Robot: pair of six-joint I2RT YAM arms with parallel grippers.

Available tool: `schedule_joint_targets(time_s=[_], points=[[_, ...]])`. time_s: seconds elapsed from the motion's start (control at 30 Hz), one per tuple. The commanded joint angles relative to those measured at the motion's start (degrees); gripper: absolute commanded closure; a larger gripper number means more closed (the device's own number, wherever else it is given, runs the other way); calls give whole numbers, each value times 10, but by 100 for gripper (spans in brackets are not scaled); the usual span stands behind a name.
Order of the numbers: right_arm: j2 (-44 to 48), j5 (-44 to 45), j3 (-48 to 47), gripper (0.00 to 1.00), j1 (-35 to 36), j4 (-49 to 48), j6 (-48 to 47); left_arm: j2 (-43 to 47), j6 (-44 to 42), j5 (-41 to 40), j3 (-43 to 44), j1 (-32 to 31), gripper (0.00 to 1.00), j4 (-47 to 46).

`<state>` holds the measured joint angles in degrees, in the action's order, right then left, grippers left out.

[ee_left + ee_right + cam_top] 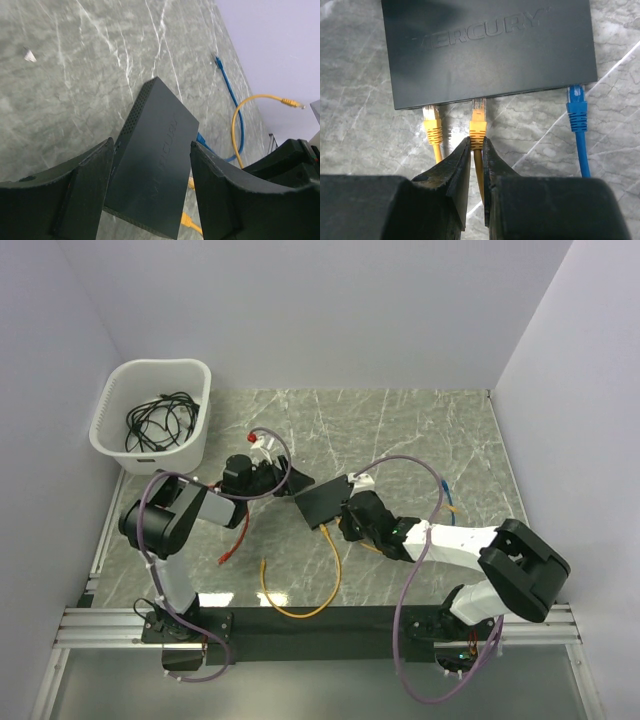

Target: Insert the plug into the switch port

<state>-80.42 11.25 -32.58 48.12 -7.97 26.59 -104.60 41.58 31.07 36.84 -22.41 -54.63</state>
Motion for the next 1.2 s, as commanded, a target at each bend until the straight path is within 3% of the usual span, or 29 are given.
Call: schedule_joint_targets(time_s=[0.0, 0.63, 1.17], points=[[-15, 30, -25, 100, 7, -45, 9, -21, 12, 45, 21, 2, 32, -54], [-23, 152, 19, 100, 68, -149, 20, -105, 21, 115, 54, -2, 35, -74], [-132, 182, 23, 100, 83, -237, 28, -134, -9, 173, 101, -17, 35, -28]])
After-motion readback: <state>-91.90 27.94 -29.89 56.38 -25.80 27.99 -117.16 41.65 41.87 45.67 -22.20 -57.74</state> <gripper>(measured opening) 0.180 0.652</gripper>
